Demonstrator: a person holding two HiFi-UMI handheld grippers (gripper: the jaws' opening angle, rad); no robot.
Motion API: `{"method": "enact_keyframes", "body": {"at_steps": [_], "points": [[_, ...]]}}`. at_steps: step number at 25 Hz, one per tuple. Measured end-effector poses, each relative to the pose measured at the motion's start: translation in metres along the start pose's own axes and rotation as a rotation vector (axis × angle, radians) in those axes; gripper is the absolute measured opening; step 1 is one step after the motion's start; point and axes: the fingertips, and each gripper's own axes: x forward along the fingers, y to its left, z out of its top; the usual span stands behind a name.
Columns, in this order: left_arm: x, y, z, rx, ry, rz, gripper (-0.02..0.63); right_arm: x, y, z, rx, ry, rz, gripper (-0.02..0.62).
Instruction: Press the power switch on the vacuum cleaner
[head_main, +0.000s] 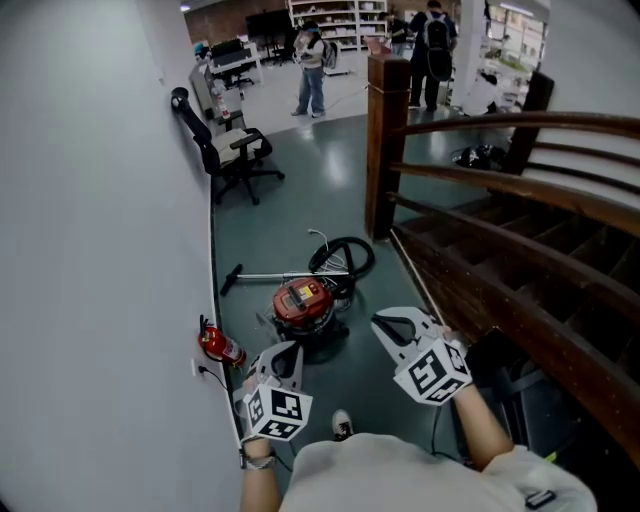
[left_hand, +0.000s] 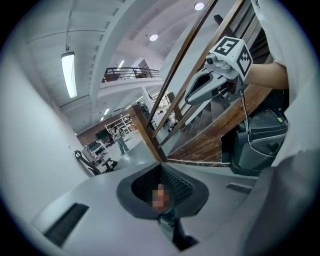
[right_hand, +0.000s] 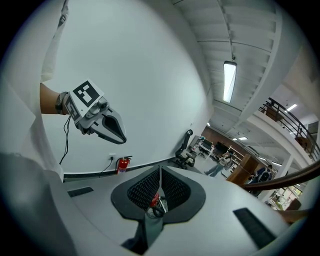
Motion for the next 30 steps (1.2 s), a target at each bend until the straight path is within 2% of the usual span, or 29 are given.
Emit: {"method": "enact_keyframes", "body": {"at_steps": [19,30], "points": [[0.037,0.076,-0.023,0.036,-0.001,-0.030,-0.003,0.078,-0.021,0.020,0.022,0.021,-0.013,0.031],[0.055,0.096,-0.036,0.004,0.020,-0.023,-0.003,0.100,-0.030,0.015,0.026,0.034,-0.002,0.031]]}}
